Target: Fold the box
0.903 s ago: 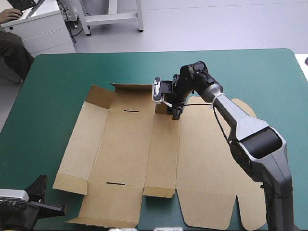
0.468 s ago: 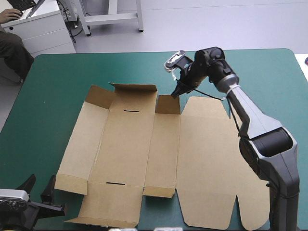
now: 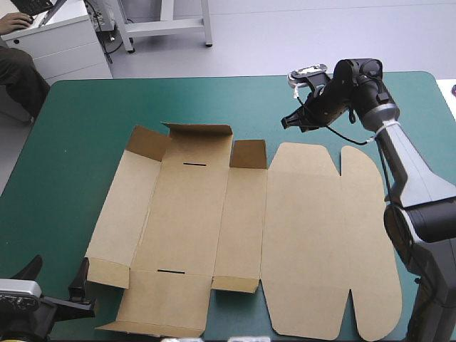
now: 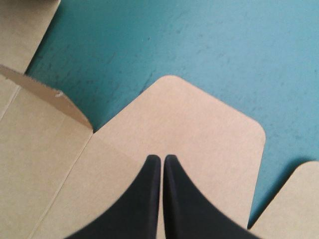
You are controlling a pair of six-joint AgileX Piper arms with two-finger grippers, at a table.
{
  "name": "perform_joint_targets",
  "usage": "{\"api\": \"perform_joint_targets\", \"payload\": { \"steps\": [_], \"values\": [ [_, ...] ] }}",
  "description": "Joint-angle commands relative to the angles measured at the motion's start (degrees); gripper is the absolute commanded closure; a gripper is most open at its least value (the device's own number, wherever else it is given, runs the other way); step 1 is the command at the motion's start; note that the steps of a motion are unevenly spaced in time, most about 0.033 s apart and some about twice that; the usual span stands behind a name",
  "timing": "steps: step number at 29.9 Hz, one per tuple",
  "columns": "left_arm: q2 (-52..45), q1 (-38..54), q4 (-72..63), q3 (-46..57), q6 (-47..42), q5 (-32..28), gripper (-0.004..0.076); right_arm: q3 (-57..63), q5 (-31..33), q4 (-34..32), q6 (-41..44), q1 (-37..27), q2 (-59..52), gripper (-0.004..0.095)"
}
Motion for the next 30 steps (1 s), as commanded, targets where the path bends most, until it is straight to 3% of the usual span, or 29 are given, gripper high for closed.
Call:
{"api": "perform_joint_targets", "payload": {
  "steps": [1,5,13,20,24,30],
  "values": [
    [5.70,-0.03,1.56,-3.16,-0.32,-5.77,0.0160,6.93,-5.28,0.88,0.88,-0.36,-9.15,0.0908],
    [15.64,-0.03,3.79,-8.18,-0.32,-5.21,0.0160,21.53,-14.67,0.98,1.41,-0.36,-17.91,0.0908],
    [37.80,-0.03,5.25,-21.53,1.54,2.82,0.0160,46.58,-23.97,1.34,2.06,-0.36,-35.56,0.0910],
    [55.71,0.28,2.67,-28.25,-0.81,9.40,0.0160,61.09,-25.23,1.34,3.23,-0.36,-49.31,0.0909],
    [60.70,5.66,-3.77,-28.50,-0.25,10.03,0.0160,66.51,-24.39,1.34,3.23,-0.36,-56.96,0.0909],
    [64.49,23.06,-27.64,-28.50,14.69,12.74,0.0160,72.78,-20.85,1.34,3.97,-0.36,-68.49,0.0909]
  ]
}}
